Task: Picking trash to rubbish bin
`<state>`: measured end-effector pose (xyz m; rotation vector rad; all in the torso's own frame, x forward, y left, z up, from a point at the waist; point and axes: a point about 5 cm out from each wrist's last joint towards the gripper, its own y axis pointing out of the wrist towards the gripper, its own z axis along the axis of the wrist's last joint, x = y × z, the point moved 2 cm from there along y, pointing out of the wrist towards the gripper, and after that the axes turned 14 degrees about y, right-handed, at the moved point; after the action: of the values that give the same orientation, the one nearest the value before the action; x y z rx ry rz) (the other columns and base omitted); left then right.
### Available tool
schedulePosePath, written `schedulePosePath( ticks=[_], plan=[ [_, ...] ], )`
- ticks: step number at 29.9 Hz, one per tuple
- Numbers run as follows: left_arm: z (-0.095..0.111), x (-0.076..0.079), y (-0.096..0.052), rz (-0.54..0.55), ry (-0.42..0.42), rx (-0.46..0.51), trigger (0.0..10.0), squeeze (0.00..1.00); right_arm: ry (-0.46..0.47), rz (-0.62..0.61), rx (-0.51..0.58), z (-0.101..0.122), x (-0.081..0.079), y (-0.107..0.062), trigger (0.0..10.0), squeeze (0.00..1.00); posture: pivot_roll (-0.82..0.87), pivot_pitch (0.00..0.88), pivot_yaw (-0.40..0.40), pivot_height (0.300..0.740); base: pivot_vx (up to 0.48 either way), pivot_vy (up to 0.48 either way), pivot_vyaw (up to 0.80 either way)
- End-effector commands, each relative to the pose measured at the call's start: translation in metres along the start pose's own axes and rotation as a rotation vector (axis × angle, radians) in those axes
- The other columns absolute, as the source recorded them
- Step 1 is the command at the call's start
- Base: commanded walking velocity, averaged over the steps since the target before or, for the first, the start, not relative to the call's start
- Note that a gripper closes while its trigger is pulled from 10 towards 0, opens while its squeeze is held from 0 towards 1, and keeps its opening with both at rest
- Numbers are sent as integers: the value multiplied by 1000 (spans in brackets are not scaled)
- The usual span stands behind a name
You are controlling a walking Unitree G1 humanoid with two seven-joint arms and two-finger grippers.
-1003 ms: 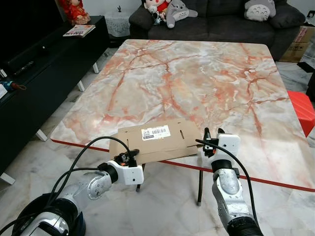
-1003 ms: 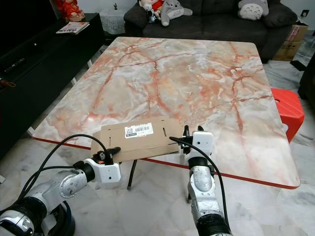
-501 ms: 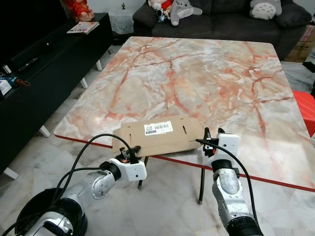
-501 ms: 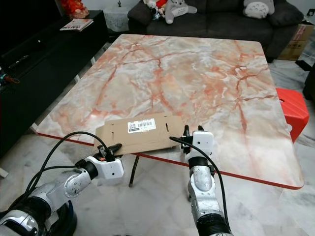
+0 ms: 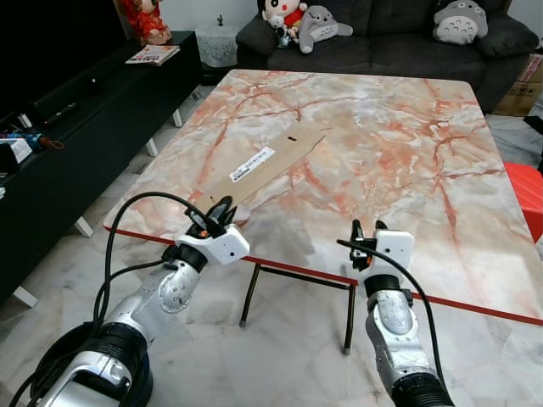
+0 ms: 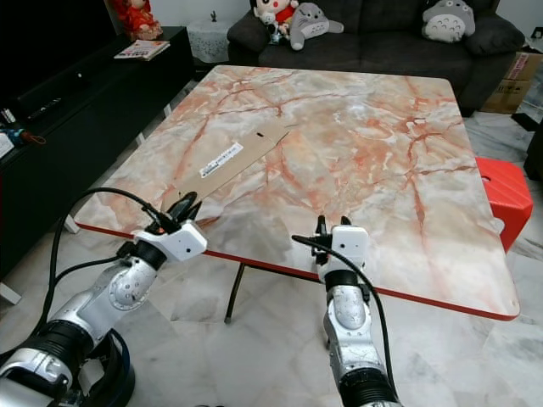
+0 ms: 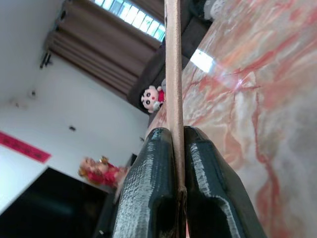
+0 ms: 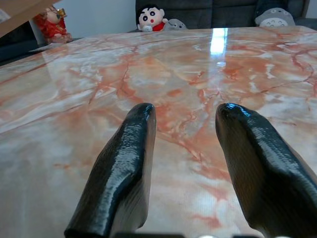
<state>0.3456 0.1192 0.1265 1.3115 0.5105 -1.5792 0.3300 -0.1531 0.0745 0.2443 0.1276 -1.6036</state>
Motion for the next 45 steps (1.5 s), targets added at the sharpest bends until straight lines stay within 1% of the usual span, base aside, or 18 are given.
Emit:
schedulePosePath(
  ticks=[1,4,5,6,8,10,11,14,16,18,19,24,25,30,36,40,45],
  plan=[
    [-4,-8,2,49,-82,-52,10000,0,7,6,9,2,-3,3,10000,0,200,49,49,740,0,0,0],
    [-8,-13,8,102,-273,-132,10000,0,7,4,14,3,-2,2,10000,0,200,50,50,740,0,0,0],
    [-8,-19,13,152,-373,-166,10000,0,13,8,28,6,-3,3,10000,0,201,49,50,740,0,0,0],
    [-8,-21,14,174,-397,-173,10000,0,17,12,36,7,-4,3,10000,0,200,48,50,740,0,0,0],
    [-8,-23,16,194,-413,-177,10000,0,22,16,44,9,-5,4,10000,0,200,48,50,740,0,0,0],
    [-9,-23,19,219,-476,-208,10000,0,24,28,63,13,-8,5,10000,0,197,45,49,740,0,0,0],
    [-9,-23,19,219,-476,-208,10000,0,24,28,63,13,-8,5,10000,0,197,45,49,740,0,0,0],
    [-9,-20,24,230,-554,-234,10000,0,25,32,85,19,-9,8,10000,0,195,43,49,740,0,0,0],
    [-7,-18,27,221,-606,-233,10000,0,21,31,102,23,-9,10,10000,0,192,38,50,740,0,0,0],
    [-6,-15,28,206,-634,-241,10000,0,20,39,126,30,-10,13,10000,0,182,33,52,740,0,0,0],
    [-6,-13,29,198,-646,-239,10000,0,19,43,139,35,-11,15,10000,0,172,27,53,740,0,0,0],
    [-3,-11,29,186,-647,-228,10000,0,17,44,152,39,-10,17,10000,0,171,22,53,740,0,0,0],
    [-1,-11,30,179,-639,-221,10000,0,15,44,152,39,-9,17,10000,0,169,15,54,740,0,0,0],
    [0,-9,29,173,-654,-214,10000,0,11,42,150,39,-8,18,10000,0,167,1,56,740,0,0,0],
    [1,-9,30,169,-646,-203,10000,0,9,40,153,40,-8,18,10000,0,167,1,56,740,0,0,0],
    [2,-9,29,166,-642,-195,10000,0,-10,40,141,37,-7,16,10000,0,162,0,57,740,0,-251,0],
    [3,-8,29,164,-635,-187,10000,0,-10,38,140,36,-7,16,10000,0,161,0,58,740,0,-371,0]
  ],
)
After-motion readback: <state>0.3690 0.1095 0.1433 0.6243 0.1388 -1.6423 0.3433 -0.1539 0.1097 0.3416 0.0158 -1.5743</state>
